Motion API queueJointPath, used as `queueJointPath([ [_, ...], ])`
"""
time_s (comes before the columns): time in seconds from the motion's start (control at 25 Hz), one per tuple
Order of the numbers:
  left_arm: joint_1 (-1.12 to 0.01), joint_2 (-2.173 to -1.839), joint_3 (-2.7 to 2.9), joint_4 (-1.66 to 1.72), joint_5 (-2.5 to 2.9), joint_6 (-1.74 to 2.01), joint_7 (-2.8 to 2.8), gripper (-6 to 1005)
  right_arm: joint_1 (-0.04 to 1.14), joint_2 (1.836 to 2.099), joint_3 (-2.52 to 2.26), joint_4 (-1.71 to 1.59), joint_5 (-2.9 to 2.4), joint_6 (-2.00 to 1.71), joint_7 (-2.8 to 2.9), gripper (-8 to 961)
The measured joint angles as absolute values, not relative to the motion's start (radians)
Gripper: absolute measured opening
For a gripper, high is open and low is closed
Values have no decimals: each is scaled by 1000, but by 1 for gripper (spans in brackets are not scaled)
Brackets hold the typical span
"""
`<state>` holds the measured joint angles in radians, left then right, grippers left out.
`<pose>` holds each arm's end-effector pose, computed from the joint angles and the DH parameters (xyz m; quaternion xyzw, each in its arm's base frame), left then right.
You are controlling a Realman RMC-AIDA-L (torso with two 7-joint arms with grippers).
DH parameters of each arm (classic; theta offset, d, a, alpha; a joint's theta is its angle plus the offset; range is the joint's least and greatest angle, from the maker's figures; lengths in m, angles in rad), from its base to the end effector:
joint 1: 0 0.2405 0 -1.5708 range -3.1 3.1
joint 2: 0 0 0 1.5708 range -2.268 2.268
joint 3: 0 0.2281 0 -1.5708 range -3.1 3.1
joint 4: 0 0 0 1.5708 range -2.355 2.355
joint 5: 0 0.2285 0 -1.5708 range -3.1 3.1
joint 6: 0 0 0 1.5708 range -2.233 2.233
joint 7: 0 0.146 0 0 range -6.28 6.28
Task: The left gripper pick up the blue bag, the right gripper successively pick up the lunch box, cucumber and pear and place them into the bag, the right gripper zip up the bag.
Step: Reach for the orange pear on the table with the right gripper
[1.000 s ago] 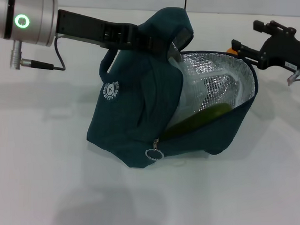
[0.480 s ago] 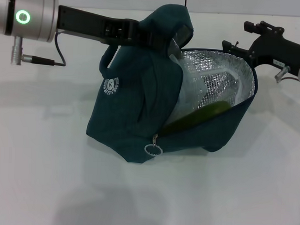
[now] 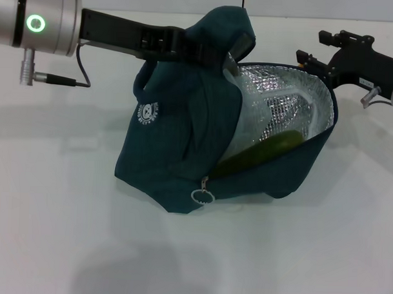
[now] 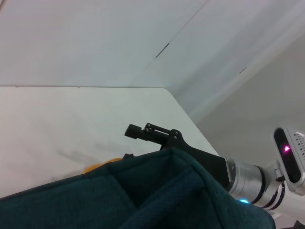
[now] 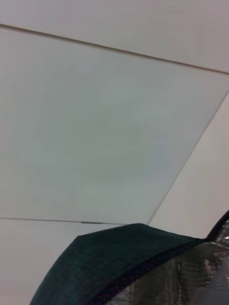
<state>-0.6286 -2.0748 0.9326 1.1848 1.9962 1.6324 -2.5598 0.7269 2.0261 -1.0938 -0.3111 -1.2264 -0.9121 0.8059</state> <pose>-0.1281 0.3704 0.0644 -0.8658 -0.4603 -0.1925 0.0372 0.2242 0.4260 -0.0189 -0.8963 0.1128 0.2153 0.3709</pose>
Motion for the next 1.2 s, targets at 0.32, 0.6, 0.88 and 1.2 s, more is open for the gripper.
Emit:
queueJointPath([
  [0.32, -629, -2073, 933, 1184, 1996, 1629, -2559, 56, 731, 2027, -1099, -311, -1226, -907, 783, 333],
  [0.6, -629, -2073, 933, 1184, 1996, 1627, -2559, 56, 733, 2028, -1101, -311, -1226, -906, 782, 109],
  [0.88, -629, -2074, 933, 1184, 1996, 1627, -2559, 56, 731, 2028, -1101, -311, -1225, -908, 781, 44],
  [1.2, -621, -2074, 933, 1184, 1995, 1630, -2559, 56, 708, 2020, -1092, -337, -1202, -955, 784, 5],
])
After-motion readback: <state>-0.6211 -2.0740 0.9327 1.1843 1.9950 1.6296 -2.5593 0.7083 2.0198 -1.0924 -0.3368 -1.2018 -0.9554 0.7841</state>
